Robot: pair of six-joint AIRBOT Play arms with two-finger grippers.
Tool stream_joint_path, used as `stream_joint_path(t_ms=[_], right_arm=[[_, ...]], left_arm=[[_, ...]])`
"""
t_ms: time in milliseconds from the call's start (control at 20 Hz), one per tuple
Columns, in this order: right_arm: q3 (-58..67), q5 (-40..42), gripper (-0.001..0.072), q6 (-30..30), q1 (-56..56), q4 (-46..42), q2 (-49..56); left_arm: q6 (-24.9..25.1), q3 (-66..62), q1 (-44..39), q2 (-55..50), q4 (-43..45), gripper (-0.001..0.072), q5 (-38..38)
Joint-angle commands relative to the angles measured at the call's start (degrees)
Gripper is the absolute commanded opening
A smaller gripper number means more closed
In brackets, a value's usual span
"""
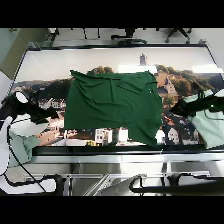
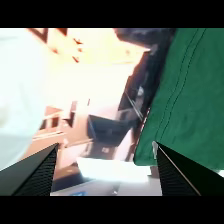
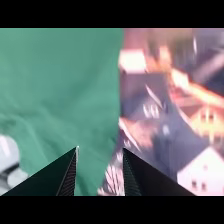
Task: Fold the shirts.
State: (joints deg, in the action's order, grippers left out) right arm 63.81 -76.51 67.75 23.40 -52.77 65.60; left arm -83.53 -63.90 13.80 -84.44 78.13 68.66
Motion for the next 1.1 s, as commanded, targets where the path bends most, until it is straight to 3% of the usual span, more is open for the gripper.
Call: stream_joint_path(t_ms=[0, 200, 350, 400, 450, 500, 600, 650, 700, 950, 1000, 1050], right_arm=[[-8.17, 2.58, 0.0326, -1.99, -0.81, -1.03, -1.2], [-9.9, 6.47, 0.0327, -2.67, -3.85, -1.01, 0.42], [-9.9, 8.68, 0.0326, -2.62, -6.05, -0.96, 2.43], [-9.9, 9.31, 0.0326, -2.62, -6.64, -0.98, 3.21], [-9.9, 9.73, 0.0326, -2.62, -7.04, -0.98, 3.89], [-9.9, 10.16, 0.0326, -2.62, -7.08, -0.96, 4.59], [-9.88, 10.99, 0.0327, -2.64, -7.04, -0.55, 5.6], [-9.88, 11.54, 0.0328, -2.69, -7.08, -0.52, 6.03], [-9.88, 11.85, 0.0328, -3.21, -7.08, 0.13, 6.38], [-9.88, 12.96, 0.0322, -8.9, -7.06, 9.84, 8.2], [-9.86, 13.11, 0.0219, -10.64, -7.06, 12.31, 8.28], [-9.86, 13.09, 0.0022, -12.39, -7.06, 15.04, 8.22]], left_arm=[[2.64, 4.46, 0.28, -2.25, -7.65, 0.0663, -4.48], [10.73, 4.46, 0.15, -7.93, -21.64, 0.0663, -3.98], [12.52, 3.76, -0.52, -11.34, -24.68, 0.0661, -2.38], [12.61, 2.93, -0.59, -12.22, -24.72, 0.0561, -0.94], [12.9, 1.9, -0.92, -12.9, -24.63, 0.0402, 0.72], [13.53, 1.01, -0.92, -13.25, -24.68, 0.0353, 2.38], [13.88, -0.68, -0.92, -13.25, -24.68, 0.0336, 5.2], [14.36, -1.57, -0.9, -13.25, -24.55, 0.008, 6.58], [14.93, -2.49, -0.9, -13.25, -24.41, 0.0016, 7.76], [14.91, -7.41, -0.92, -13.25, -24.24, 0.0015, 10.71], [14.88, -8.55, -0.92, -13.22, -24.26, 0.0015, 11.06], [14.58, -9.73, -0.92, -13.22, -24.26, 0.0015, 11.45]])
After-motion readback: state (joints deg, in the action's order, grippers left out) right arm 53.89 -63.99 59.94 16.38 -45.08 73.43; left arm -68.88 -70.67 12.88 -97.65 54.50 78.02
